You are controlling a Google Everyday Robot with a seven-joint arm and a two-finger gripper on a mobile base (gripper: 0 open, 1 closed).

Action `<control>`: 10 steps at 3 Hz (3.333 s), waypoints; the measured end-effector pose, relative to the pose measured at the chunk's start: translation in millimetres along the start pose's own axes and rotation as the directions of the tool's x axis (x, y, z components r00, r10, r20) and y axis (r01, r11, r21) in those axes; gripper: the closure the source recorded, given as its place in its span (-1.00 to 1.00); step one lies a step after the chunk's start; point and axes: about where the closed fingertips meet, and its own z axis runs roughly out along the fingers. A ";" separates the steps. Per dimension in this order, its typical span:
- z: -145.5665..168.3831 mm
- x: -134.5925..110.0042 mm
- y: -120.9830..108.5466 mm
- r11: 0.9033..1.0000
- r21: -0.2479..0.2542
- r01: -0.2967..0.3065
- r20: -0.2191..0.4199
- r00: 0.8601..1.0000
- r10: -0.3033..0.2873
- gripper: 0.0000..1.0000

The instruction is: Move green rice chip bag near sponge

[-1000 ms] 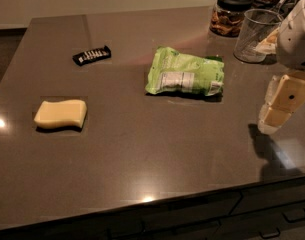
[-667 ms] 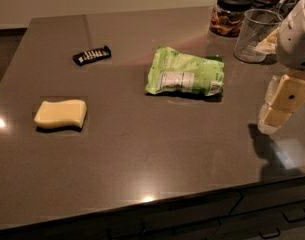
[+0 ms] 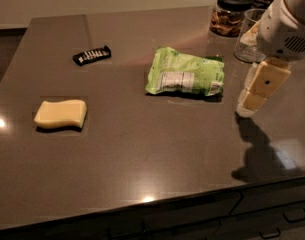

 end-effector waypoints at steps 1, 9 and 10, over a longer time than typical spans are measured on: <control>18.7 -23.1 -28.0 0.999 0.038 -0.014 0.022 1.000 0.013 -1.00; 161.6 -90.6 -112.8 0.990 -0.133 0.043 -0.083 0.995 -0.054 0.41; 143.2 -116.3 -101.4 0.986 -0.137 0.096 -0.042 0.994 -0.102 0.87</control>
Offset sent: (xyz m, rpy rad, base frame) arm 0.1317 0.0481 -0.0230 0.0088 -0.1055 -0.0701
